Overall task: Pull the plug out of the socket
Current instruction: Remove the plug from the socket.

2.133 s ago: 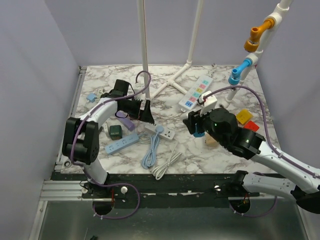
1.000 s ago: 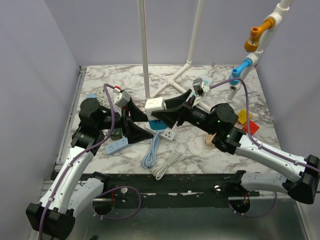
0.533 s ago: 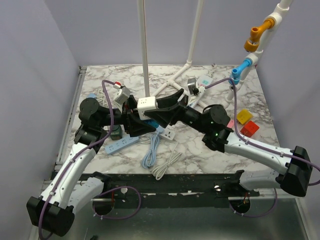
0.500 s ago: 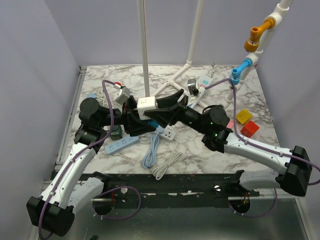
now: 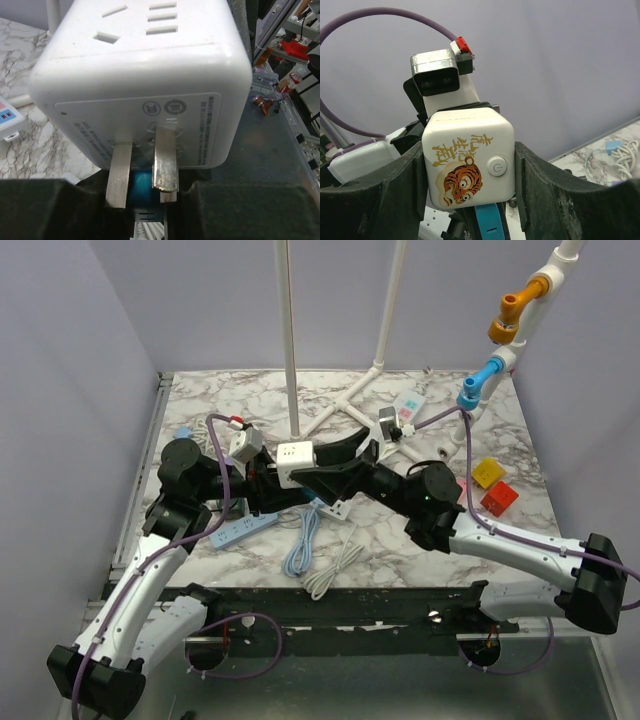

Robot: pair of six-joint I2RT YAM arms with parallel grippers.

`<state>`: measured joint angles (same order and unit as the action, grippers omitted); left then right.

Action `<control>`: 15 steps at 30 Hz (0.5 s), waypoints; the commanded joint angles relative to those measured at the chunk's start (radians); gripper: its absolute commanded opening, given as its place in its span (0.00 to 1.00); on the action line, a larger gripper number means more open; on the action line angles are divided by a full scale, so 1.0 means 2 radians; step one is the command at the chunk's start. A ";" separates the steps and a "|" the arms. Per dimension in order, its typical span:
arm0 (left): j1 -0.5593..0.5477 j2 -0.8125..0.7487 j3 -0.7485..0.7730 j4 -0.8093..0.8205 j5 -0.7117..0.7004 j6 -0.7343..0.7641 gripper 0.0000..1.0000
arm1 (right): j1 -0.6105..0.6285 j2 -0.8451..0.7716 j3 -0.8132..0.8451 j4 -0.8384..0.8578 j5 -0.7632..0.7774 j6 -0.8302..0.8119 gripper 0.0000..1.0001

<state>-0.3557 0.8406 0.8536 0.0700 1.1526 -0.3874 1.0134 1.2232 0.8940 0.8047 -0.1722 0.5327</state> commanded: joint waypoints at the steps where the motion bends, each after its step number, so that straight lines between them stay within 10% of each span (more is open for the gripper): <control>1: -0.001 -0.017 0.000 -0.034 -0.010 0.047 0.00 | 0.001 -0.024 -0.010 0.086 0.034 0.010 0.01; 15: -0.013 -0.056 -0.059 0.002 -0.071 0.034 0.00 | 0.001 -0.003 -0.056 0.301 0.143 0.057 0.01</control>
<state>-0.3882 0.7609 0.7864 0.0677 1.0641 -0.3187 1.0409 1.2453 0.7746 1.0435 -0.0830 0.6060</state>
